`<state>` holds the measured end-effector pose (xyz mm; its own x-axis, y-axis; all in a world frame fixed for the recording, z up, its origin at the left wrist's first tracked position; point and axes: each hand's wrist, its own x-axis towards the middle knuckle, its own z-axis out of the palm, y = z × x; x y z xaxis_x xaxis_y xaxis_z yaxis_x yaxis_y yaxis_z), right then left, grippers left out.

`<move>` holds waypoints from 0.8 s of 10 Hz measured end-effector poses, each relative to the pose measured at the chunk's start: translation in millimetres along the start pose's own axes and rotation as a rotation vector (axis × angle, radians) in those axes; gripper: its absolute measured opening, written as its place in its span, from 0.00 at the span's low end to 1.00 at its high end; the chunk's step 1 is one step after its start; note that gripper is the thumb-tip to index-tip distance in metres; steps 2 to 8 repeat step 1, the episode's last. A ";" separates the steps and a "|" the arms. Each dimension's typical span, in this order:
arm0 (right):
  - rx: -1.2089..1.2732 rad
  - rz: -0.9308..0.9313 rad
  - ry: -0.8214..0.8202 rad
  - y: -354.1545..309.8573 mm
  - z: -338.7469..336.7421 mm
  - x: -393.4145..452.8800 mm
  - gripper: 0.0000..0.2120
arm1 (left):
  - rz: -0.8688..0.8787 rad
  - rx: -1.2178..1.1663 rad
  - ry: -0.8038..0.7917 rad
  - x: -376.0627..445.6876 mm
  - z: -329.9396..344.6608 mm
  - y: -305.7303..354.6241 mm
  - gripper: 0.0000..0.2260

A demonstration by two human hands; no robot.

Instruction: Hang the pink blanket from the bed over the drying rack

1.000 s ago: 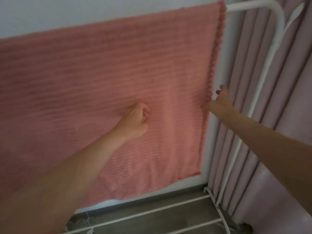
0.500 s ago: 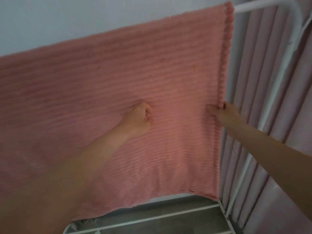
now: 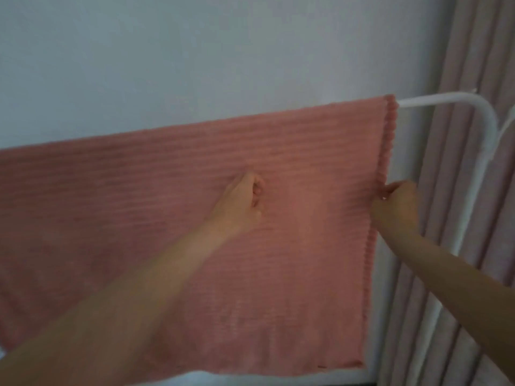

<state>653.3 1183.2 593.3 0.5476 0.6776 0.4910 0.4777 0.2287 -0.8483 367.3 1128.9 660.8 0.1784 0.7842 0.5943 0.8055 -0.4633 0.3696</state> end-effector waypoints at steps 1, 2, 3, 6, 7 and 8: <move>0.004 -0.326 -0.034 -52.1 9.1 -30.6 0.11 | 0.033 0.040 0.099 1.2 -26.1 -6.3 0.13; 0.004 -0.326 -0.034 -52.1 9.1 -30.6 0.11 | 0.033 0.040 0.099 1.2 -26.1 -6.3 0.13; 0.004 -0.326 -0.034 -52.1 9.1 -30.6 0.11 | 0.033 0.040 0.099 1.2 -26.1 -6.3 0.13; 0.004 -0.326 -0.034 -52.1 9.1 -30.6 0.11 | 0.033 0.040 0.099 1.2 -26.1 -6.3 0.13; 0.004 -0.326 -0.034 -52.1 9.1 -30.6 0.11 | 0.033 0.040 0.099 1.2 -26.1 -6.3 0.13; 0.004 -0.326 -0.034 -52.1 9.1 -30.6 0.11 | 0.033 0.040 0.099 1.2 -26.1 -6.3 0.13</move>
